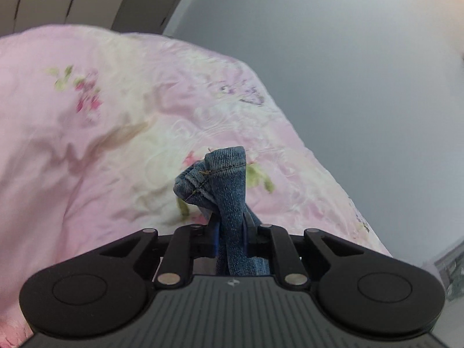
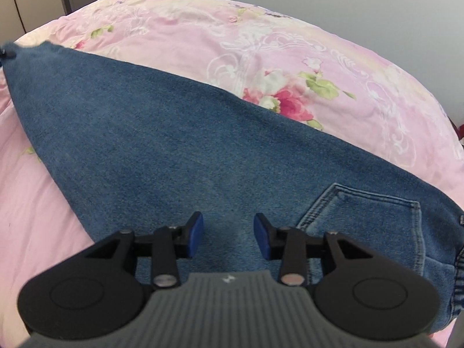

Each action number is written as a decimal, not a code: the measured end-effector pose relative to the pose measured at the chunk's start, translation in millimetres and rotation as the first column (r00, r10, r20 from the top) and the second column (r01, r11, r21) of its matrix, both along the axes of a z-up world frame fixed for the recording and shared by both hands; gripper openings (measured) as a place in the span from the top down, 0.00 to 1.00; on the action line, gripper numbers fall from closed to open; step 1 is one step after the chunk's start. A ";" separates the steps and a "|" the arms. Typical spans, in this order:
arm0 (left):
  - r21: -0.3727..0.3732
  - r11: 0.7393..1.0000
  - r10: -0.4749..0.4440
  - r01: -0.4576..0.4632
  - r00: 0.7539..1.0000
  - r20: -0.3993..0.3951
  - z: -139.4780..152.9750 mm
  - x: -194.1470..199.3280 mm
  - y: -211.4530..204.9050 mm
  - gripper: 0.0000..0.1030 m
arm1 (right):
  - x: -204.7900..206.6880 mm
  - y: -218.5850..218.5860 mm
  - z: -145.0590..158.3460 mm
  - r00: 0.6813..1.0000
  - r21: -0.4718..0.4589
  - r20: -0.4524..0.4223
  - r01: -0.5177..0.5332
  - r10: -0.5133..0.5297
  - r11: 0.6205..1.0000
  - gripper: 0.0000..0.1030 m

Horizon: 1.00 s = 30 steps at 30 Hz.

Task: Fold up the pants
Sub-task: 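Lift the hems with the left tool and fold them toward the waistband, then release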

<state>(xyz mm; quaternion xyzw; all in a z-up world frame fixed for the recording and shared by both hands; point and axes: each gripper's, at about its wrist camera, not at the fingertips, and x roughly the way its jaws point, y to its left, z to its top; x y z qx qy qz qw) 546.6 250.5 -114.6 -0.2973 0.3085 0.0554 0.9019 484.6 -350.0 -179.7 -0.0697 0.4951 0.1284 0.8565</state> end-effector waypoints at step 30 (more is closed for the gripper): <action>0.623 0.255 -0.773 0.740 0.543 -0.329 -92.3 -115.6 -416.2 0.84 | -8.0 -47.8 -17.7 0.991 0.227 -0.070 0.125 -0.112 0.966 0.61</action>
